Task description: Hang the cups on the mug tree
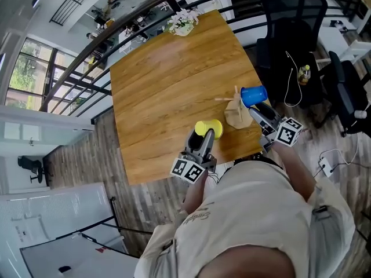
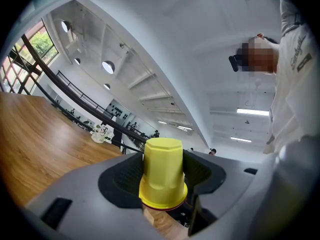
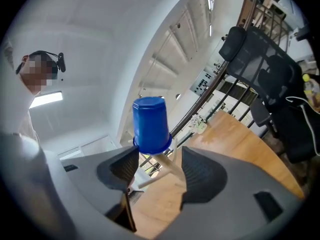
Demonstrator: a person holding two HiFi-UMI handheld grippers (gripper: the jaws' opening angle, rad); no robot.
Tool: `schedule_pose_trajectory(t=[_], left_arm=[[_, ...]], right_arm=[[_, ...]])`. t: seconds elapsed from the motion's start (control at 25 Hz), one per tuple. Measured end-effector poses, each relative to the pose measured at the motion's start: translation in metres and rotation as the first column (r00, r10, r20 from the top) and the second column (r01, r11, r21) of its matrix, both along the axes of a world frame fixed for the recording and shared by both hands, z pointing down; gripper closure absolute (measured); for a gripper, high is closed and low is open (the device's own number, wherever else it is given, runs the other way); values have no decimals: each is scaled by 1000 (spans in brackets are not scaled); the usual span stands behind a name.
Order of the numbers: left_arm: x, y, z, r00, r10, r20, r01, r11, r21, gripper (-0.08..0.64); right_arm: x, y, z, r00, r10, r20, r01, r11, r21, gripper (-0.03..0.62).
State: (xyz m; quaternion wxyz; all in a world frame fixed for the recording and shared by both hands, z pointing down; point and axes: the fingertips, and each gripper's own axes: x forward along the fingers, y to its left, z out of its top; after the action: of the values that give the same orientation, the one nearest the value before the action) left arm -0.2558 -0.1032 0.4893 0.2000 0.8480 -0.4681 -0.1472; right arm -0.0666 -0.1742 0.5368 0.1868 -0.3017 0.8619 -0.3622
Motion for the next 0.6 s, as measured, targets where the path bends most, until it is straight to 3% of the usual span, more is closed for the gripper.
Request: schedule_pose_trajectory(t=[0.16,0.2,0.28,0.6], left_arm=[[-2,-5,3,1000,4,-10,-4,1000,2,308],[-2,-6,4,1000,7,-11,-7,1000,2,308],[-2,-10,7,1000,14,-14,-14,1000,-1,308],[-3,-29,29,999,41,-30,-42,999,-26,308]], right_arm=[[5,14,18,999,6,-50,-7,1000,-30,385],[7,16,21,997,15,-70,-17,999,-29,428],[12,18,24,992,41,-116,-44,999,-19,591],[21,32,30,979,73,-191,-74,997,3,597]])
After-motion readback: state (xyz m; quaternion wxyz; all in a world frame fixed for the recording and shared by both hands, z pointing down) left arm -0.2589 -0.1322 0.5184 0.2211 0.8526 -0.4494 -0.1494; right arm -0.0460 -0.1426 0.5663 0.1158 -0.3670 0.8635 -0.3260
